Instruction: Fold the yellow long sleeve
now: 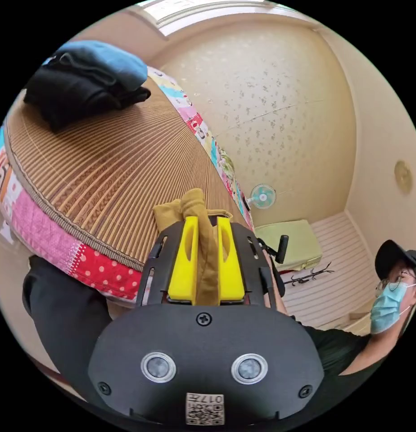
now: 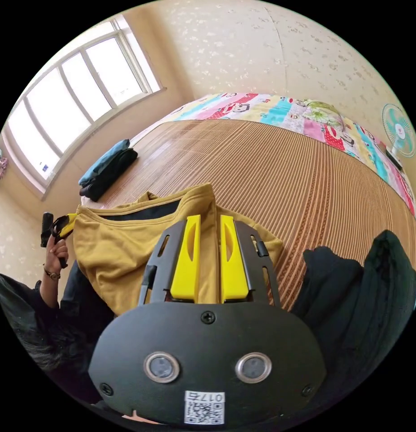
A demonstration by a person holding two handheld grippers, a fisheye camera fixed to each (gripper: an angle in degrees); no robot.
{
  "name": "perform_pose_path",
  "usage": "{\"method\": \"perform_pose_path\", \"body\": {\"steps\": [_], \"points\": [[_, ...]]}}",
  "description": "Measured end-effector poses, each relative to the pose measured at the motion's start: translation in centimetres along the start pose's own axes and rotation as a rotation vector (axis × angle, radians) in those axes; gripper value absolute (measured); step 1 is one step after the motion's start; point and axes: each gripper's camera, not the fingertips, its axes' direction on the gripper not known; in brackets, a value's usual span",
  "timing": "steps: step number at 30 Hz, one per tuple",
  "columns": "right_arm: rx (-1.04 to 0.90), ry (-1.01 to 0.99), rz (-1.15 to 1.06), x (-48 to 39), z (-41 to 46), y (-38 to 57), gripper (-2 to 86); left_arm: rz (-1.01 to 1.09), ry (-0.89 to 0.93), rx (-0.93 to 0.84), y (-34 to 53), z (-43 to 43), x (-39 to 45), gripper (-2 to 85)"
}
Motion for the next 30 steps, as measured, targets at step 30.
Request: {"method": "perform_pose_path", "body": {"steps": [30], "points": [[0.995, -0.137, -0.111, -10.2, -21.6, 35.0, 3.0, 1.060, 0.466, -0.223, 15.0, -9.0, 20.0, 2.1]]}}
